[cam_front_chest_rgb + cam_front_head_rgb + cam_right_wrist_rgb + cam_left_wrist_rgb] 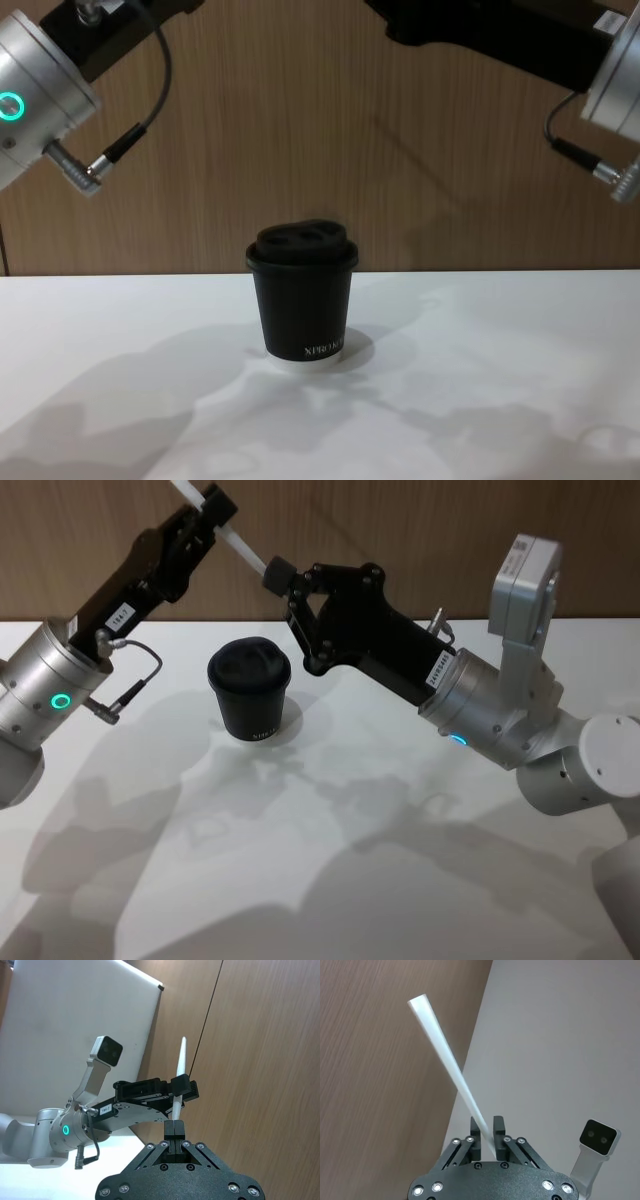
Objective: Pick up the straw with one hand, pass it to the other hand, and insert it into the cup.
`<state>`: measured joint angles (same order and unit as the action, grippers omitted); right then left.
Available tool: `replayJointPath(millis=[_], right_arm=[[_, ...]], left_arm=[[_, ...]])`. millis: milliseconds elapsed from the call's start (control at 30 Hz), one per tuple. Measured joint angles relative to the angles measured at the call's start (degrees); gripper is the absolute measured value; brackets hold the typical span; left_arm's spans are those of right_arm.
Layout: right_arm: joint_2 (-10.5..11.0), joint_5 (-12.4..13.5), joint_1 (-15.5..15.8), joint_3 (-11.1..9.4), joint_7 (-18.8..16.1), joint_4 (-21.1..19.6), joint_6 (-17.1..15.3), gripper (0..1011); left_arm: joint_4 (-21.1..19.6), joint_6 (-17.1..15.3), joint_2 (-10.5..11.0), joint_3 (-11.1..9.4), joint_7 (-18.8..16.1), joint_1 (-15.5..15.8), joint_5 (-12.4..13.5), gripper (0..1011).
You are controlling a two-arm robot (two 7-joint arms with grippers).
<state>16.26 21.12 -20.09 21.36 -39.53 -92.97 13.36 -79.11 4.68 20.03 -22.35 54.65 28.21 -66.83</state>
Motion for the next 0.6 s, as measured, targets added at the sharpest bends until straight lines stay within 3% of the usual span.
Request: replayJointPath(millis=[367, 600], right_arm=[[0.0, 0.0, 0.0, 0.0, 0.0, 0.0, 0.0, 7], [0.0, 0.0, 0.0, 0.0, 0.0, 0.0, 0.0, 156]], left_arm=[[0.6, 0.2, 0.3, -0.5, 0.0, 0.4, -0.3, 89], [0.7, 0.4, 0.6, -0.7, -0.4, 0.5, -0.5, 40]])
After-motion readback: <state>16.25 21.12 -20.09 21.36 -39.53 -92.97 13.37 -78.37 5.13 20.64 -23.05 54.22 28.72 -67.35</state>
